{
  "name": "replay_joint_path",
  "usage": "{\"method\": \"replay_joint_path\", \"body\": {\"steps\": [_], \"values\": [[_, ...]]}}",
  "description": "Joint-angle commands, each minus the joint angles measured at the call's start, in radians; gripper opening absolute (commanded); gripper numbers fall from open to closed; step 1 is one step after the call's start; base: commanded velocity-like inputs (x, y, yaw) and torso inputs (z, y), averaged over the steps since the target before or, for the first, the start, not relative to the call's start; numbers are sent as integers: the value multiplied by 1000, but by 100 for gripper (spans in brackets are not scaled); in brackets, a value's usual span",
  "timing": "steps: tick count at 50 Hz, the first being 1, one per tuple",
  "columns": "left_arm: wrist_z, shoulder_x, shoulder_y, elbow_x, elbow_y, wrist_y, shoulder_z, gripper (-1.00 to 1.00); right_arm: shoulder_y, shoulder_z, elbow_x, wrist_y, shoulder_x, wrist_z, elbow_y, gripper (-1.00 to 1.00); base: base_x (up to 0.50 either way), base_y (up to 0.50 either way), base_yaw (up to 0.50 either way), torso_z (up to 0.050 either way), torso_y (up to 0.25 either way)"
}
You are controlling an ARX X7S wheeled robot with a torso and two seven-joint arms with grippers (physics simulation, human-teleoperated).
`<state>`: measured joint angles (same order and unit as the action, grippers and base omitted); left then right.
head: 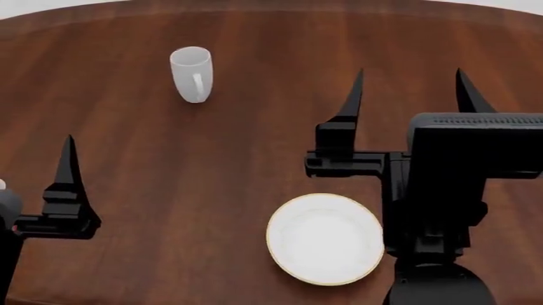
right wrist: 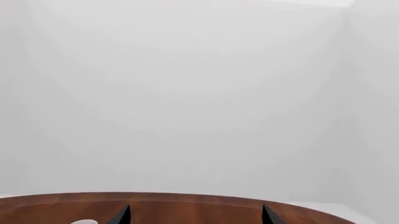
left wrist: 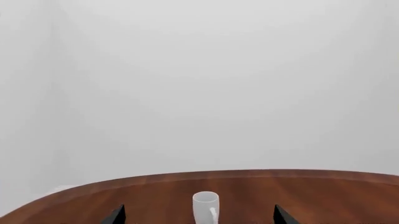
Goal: Put the white mug on the plate.
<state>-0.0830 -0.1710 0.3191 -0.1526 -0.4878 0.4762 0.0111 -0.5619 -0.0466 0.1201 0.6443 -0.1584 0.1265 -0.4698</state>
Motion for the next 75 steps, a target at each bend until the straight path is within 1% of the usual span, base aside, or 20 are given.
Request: {"method": "replay_joint_path", "body": {"steps": [1,7,9,11,16,18,19,22,23,25,50,75], "values": [[-4,-7,-4,-8,7,-9,6,100,-2,-8,8,4,-6,5,1,100,0,273,0,0,0],[-3,-12,-5,-8,8,-7,20,100,3,-10,14,-3,-11,4,5,100,0,270,0,0,0],[-8,-18,22,-16,-23,51,21,100,7,-9,16,-9,-12,5,7,100,0,271,0,0,0],[-10,-19,27,-19,-26,59,21,100,9,-8,19,-12,-13,5,10,100,0,271,0,0,0],[-9,-17,-3,-11,5,-5,31,100,12,-6,25,-7,-17,7,1,100,0,271,0,0,0],[-10,-17,-4,-12,6,-6,33,100,15,-5,26,-6,-20,8,-2,100,0,271,0,0,0],[-15,-20,17,-22,-21,41,30,100,16,-5,28,-6,-21,8,-3,100,0,270,0,0,0],[-18,-23,22,-26,-32,55,30,100,20,-3,31,-6,-23,9,-7,100,0,273,0,0,0],[-16,-22,4,-20,-12,17,34,100,21,-4,30,-5,-24,10,-7,100,0,270,0,0,0],[-14,-22,-7,-18,1,-7,35,100,24,-7,33,-5,-25,9,-8,100,0,271,0,0,0],[-29,-33,-12,-36,-13,-6,40,100,34,-10,52,9,-43,19,-33,100,0,270,0,0,0],[-36,-45,-14,-56,4,-22,41,100,25,-39,59,23,-56,26,-40,100,0,5,0,0,0]]}}
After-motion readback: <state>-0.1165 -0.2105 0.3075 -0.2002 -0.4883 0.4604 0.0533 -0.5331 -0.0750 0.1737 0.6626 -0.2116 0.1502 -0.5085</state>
